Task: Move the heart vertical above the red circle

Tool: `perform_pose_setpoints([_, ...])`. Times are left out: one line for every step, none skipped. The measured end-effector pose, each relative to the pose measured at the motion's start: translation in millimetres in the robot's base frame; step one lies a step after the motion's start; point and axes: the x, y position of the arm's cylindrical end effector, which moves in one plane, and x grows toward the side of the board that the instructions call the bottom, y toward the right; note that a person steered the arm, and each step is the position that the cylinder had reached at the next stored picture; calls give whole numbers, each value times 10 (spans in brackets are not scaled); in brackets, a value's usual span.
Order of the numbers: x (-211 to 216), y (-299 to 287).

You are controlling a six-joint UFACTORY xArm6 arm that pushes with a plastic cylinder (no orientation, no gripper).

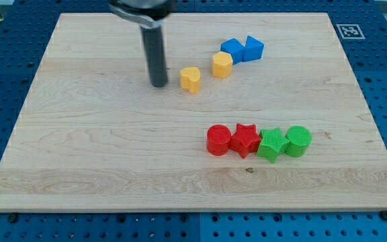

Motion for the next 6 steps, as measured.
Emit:
perform_pose_setpoints([-79,393])
perform_pose_setpoints([-251,513])
perform_pose_setpoints([-167,292])
perform_pose_setpoints([-728,165])
perform_pose_setpoints([-753,602])
perform_pose_setpoints([-442,743])
